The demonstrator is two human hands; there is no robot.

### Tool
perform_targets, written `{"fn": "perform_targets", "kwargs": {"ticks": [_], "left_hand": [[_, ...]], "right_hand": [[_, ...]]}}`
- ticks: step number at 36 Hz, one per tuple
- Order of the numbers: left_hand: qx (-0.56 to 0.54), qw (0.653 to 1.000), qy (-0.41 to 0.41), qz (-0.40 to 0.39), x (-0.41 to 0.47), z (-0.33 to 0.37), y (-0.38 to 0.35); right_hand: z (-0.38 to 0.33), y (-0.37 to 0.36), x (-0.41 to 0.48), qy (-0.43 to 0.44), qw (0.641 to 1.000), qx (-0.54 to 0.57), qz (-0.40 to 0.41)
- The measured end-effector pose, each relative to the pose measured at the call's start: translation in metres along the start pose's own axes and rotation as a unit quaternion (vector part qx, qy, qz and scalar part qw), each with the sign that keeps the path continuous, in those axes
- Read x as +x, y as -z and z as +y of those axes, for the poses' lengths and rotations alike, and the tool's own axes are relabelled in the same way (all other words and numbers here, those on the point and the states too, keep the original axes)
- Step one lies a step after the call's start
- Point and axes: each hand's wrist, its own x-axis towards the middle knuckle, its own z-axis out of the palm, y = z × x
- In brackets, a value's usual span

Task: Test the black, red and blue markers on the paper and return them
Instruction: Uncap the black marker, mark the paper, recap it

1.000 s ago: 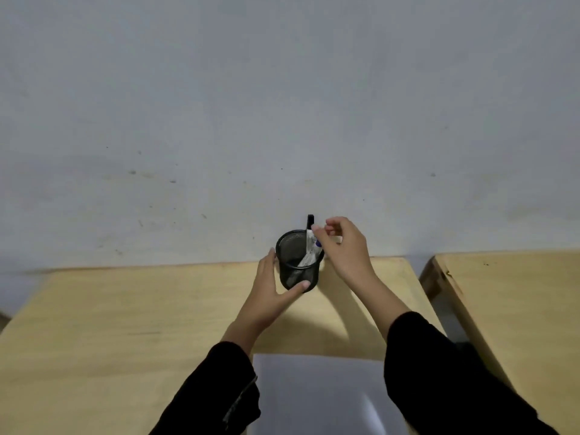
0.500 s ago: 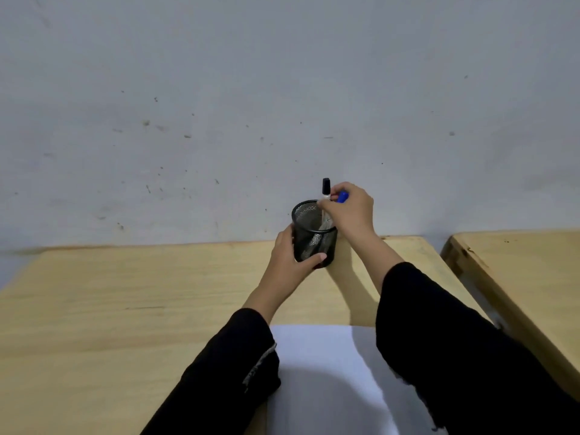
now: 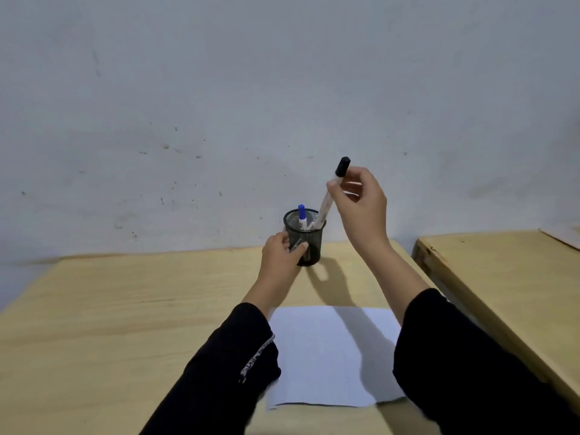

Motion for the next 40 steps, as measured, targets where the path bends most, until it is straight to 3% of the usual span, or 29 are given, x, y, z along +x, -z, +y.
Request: {"fn": "perform_targets", "kwargs": {"ticks": [5, 11, 17, 22, 29, 35, 40], "left_hand": [[-0.039, 0.998, -0.052, 0.017, -0.029, 0.029, 0.017], [-0.087, 0.991, -0.101, -0.03, -0.067, 0.056, 0.035], [-0.045, 0.989, -0.114, -0.084, -0.098, 0.06, 0.04], [-0.021, 0.988, -0.101, -0.114, -0.108, 0.053, 0.045], [-0.102, 0.988, -0.094, -0.073, -0.112, 0.052, 0.055], [-0.17, 0.983, -0.058, -0.027, -0.112, 0.04, 0.072], [-0.25, 0.968, -0.004, -0.02, -0.116, 0.032, 0.075]], "right_hand": [[0.004, 0.018, -0.038, 0.001, 0.995, -0.051, -0.082], [0.011, 0.039, -0.077, -0.002, 0.973, -0.151, -0.176], [0.006, 0.058, -0.098, 0.015, 0.925, -0.251, -0.284], [-0.002, 0.06, -0.106, 0.039, 0.904, -0.285, -0.316], [-0.001, 0.061, -0.107, 0.012, 0.927, -0.225, -0.3], [-0.002, 0.07, -0.102, -0.064, 0.961, -0.094, -0.253], [-0.001, 0.064, -0.106, -0.201, 0.955, 0.132, -0.172]]}}
